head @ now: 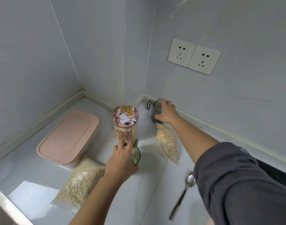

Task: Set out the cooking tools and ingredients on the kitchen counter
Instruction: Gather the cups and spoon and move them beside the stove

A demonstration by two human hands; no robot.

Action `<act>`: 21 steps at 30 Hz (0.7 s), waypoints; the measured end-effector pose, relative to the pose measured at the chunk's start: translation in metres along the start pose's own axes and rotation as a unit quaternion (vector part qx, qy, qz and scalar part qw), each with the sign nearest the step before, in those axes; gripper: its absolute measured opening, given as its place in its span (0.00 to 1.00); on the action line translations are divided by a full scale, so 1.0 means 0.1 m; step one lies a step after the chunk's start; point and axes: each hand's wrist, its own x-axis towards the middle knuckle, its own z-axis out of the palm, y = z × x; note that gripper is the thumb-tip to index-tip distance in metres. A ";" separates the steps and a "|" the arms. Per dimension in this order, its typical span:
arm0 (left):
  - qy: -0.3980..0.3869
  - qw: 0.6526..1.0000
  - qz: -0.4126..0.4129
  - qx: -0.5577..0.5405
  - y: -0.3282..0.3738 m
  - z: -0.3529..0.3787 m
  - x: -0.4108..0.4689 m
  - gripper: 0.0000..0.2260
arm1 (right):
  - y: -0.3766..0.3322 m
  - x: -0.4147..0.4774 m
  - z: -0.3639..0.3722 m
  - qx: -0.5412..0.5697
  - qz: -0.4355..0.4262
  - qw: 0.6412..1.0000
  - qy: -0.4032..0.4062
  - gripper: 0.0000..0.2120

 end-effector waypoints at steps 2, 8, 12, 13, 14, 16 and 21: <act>0.006 1.000 0.009 0.008 -0.03 0.05 0.02 0.37 | -0.05 0.15 0.01 -0.038 -0.001 0.999 -0.020 0.41; 0.032 0.999 0.028 0.020 -0.10 0.23 0.02 0.36 | -0.05 0.36 0.00 -0.101 0.016 0.994 -0.043 0.41; 0.039 0.997 0.048 0.040 -0.12 0.24 0.02 0.36 | -0.10 0.20 -0.25 -0.123 -0.010 0.992 0.005 0.42; 0.038 0.997 0.048 0.044 -0.13 0.24 0.02 0.37 | -0.13 0.13 -0.34 -0.116 -0.017 0.993 0.020 0.43; 0.037 0.997 0.048 0.044 -0.12 0.22 0.01 0.37 | -0.16 0.00 -0.45 -0.108 -0.023 0.993 0.033 0.43; 0.033 0.997 0.044 0.046 -0.10 0.19 0.00 0.36 | -0.22 -0.31 -0.59 -0.090 -0.031 0.995 0.038 0.43; -0.013 0.997 0.061 0.052 -0.03 0.13 -0.15 0.34 | -0.24 -1.40 -0.53 -0.131 -0.025 0.990 -0.053 0.35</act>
